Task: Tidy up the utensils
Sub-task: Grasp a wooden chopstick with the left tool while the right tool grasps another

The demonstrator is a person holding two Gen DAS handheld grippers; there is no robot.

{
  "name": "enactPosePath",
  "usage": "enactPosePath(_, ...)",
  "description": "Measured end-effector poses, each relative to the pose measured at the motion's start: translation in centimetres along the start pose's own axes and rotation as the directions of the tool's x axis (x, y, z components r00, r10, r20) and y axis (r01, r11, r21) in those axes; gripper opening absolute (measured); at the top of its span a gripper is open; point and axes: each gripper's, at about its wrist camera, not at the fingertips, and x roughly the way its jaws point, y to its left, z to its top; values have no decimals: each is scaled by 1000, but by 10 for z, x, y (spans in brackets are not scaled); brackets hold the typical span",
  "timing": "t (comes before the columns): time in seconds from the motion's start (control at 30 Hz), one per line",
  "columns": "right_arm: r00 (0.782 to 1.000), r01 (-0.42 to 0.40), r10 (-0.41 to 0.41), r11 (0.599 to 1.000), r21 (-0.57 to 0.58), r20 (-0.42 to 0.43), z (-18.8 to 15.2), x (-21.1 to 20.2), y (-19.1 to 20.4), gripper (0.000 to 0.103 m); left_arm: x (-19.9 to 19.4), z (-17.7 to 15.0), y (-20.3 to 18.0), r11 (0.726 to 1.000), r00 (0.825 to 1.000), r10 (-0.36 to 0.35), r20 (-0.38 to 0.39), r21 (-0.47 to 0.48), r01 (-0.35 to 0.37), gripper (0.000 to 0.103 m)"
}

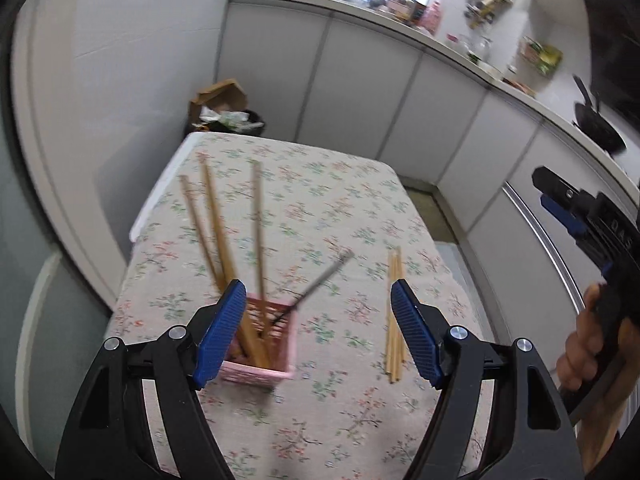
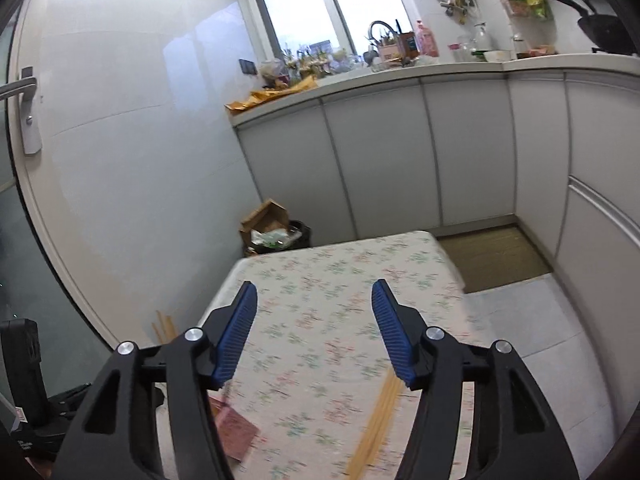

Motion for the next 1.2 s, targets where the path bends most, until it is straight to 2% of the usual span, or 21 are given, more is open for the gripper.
enactPosePath(0.1, 996, 63, -61, 997, 35, -62, -2, 5, -31, 61, 15, -11, -33, 997, 997, -47, -57, 53, 50, 72)
enactPosePath(0.27, 978, 128, -110, 987, 95, -175, -13, 21, -72, 61, 50, -41, -89, 981, 986, -53, -159, 179, 81, 69)
enactPosePath(0.4, 956, 175, -133, 974, 146, -263, -23, 31, -100, 61, 101, -75, -117, 969, 938, -74, -339, 199, 148, 63)
enactPosePath(0.47, 948, 183, -130, 969, 164, -291, -27, 34, -109, 61, 126, -83, -125, 965, 920, -53, -388, 216, 146, 61)
enactPosePath(0.6, 932, 198, -127, 963, 182, -341, -33, 45, -118, 61, 173, -75, -116, 977, 906, -44, -422, 173, 128, 61)
enactPosePath(0.8, 904, 229, -142, 957, 177, -403, -43, 61, -127, 63, 222, -50, -88, 995, 906, -1, -423, 93, 45, 60)
enactPosePath(0.9, 886, 241, -135, 951, 193, -444, -49, 70, -134, 63, 239, -39, -84, 995, 908, 26, -418, 94, 15, 57)
enactPosePath(1.0, 874, 256, -144, 948, 188, -464, -52, 75, -136, 63, 253, -33, -86, 994, 907, 33, -421, 104, 12, 50)
enactPosePath(1.13, 872, 260, -150, 949, 179, -466, -53, 78, -135, 63, 270, -28, -87, 993, 895, 26, -444, 111, 27, 29)
enactPosePath(1.2, 869, 260, -151, 950, 174, -471, -54, 81, -135, 63, 277, -27, -87, 993, 890, 23, -455, 111, 31, 26)
